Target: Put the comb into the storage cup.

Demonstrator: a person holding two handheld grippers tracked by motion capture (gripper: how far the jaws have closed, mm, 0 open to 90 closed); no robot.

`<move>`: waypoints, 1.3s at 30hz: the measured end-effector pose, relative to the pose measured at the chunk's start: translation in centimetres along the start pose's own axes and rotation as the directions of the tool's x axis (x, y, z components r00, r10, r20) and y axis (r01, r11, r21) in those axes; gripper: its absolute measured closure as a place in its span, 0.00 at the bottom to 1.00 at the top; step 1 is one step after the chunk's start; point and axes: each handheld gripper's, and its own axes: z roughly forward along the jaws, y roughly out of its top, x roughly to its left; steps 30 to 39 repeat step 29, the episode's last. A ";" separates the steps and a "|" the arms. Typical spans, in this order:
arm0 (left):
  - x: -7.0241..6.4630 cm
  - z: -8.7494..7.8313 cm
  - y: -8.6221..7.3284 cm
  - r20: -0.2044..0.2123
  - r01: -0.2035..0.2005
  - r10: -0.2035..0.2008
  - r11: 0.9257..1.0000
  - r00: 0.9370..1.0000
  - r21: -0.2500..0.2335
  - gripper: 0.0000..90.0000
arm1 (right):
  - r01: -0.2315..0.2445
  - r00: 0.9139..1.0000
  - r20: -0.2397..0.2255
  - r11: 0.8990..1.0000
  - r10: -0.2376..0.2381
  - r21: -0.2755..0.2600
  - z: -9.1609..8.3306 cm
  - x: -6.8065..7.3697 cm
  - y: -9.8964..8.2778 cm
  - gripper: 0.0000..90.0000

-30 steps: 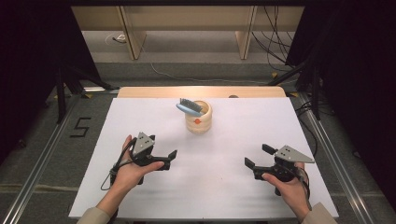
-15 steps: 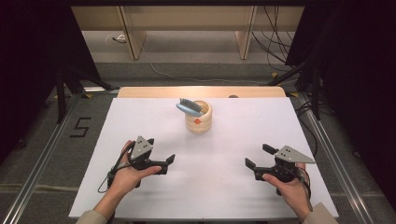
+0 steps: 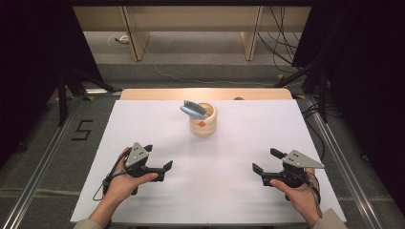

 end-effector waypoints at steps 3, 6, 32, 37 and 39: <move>0.3 -0.3 -0.1 -0.008 -0.001 0.001 1.000 1.000 -0.005 0.05 | 0.003 1.000 -0.001 1.000 -0.003 0.003 -0.1 0.0 -0.1 0.11; 0.4 -0.5 -0.4 -0.015 0.009 -0.009 1.000 1.000 -0.009 0.05 | 0.006 1.000 0.000 1.000 -0.006 0.003 -0.2 0.0 -0.1 0.11; 1.1 -1.0 -1.4 -0.059 0.038 -0.039 0.999 0.997 -0.025 0.05 | 0.010 1.000 0.009 1.000 -0.010 0.002 -0.4 -0.2 -0.3 0.10; 1.1 -1.0 -1.4 -0.059 0.038 -0.039 0.999 0.997 -0.025 0.05 | 0.010 1.000 0.009 1.000 -0.010 0.002 -0.4 -0.2 -0.3 0.10; 1.1 -1.0 -1.4 -0.059 0.038 -0.039 0.999 0.997 -0.025 0.05 | 0.010 1.000 0.009 1.000 -0.010 0.002 -0.4 -0.2 -0.3 0.10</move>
